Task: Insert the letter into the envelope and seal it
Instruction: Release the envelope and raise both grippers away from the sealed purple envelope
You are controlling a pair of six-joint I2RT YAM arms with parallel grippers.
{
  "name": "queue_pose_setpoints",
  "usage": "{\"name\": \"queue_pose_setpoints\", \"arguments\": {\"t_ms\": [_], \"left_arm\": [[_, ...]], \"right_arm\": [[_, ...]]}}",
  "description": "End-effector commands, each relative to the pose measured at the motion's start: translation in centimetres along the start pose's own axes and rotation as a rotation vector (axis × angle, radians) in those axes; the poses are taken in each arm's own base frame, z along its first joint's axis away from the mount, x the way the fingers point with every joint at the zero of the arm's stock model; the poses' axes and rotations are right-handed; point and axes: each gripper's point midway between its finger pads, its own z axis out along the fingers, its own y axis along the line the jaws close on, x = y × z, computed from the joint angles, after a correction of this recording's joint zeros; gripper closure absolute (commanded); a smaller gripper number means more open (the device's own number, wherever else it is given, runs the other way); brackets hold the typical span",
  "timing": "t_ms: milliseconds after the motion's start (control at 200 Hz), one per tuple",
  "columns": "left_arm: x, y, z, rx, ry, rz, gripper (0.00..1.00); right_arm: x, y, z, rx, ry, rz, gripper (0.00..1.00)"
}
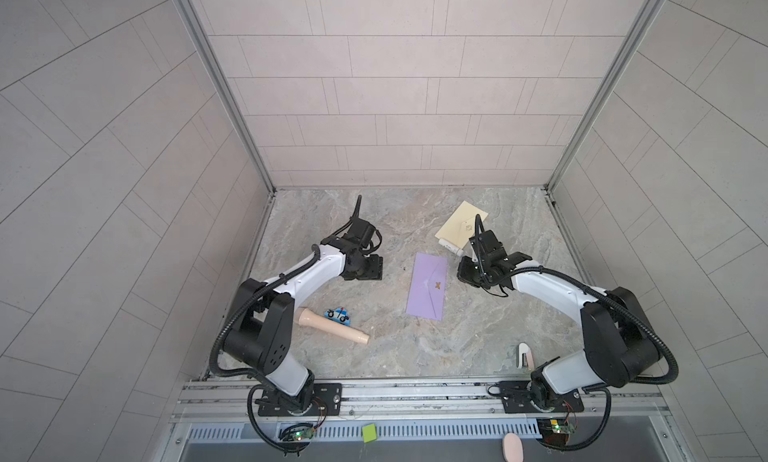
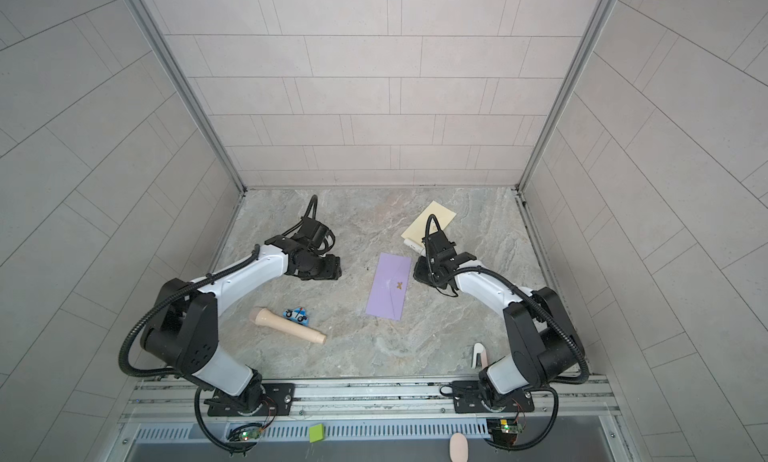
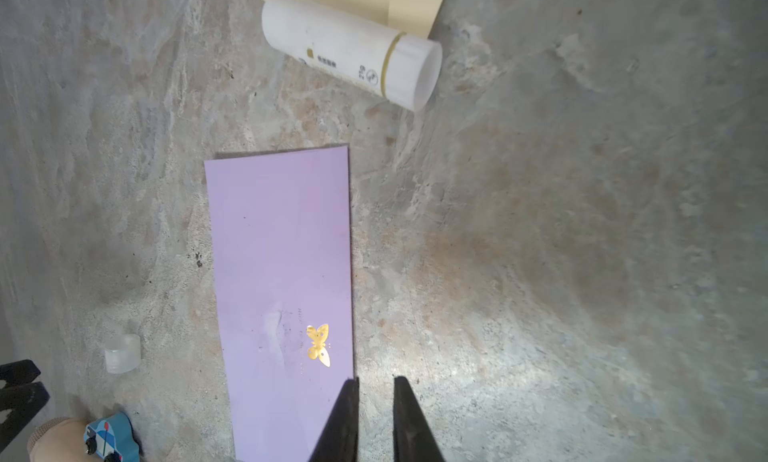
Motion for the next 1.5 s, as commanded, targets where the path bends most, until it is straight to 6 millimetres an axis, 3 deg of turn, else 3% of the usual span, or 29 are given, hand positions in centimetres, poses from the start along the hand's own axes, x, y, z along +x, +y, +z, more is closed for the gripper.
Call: {"name": "queue_pose_setpoints", "arguments": {"t_ms": [0, 225, 535, 781, 931, 1301, 1496], "left_arm": [[1.3, 1.2, 1.0, -0.066, 0.065, 0.052, 0.47], [1.9, 2.9, 2.3, -0.153, 0.102, 0.1, 0.46], [2.3, 3.0, 3.7, -0.176, 0.115, 0.147, 0.46], [3.5, 2.2, 4.6, -0.174, 0.153, 0.204, 0.57], [4.1, 2.3, 5.0, -0.189, 0.168, 0.207, 0.58], [3.4, 1.7, 5.8, -0.191, 0.141, 0.238, 0.65], [3.9, 1.1, 6.0, -0.173, 0.153, 0.259, 0.74]], "right_arm": [[-0.4, 0.6, 0.1, -0.013, 0.0, -0.012, 0.8], [-0.1, 0.5, 0.2, -0.011, 0.009, -0.018, 0.8], [0.0, 0.5, 0.5, -0.008, 0.018, -0.014, 0.8], [0.0, 0.4, 0.5, 0.001, 0.023, -0.015, 0.8], [-0.1, 0.3, 0.2, 0.005, 0.014, -0.013, 0.8], [-0.6, 0.5, -0.2, 0.008, 0.012, -0.021, 0.8], [-0.9, 0.1, -0.5, 0.016, 0.009, -0.006, 0.8]]}}
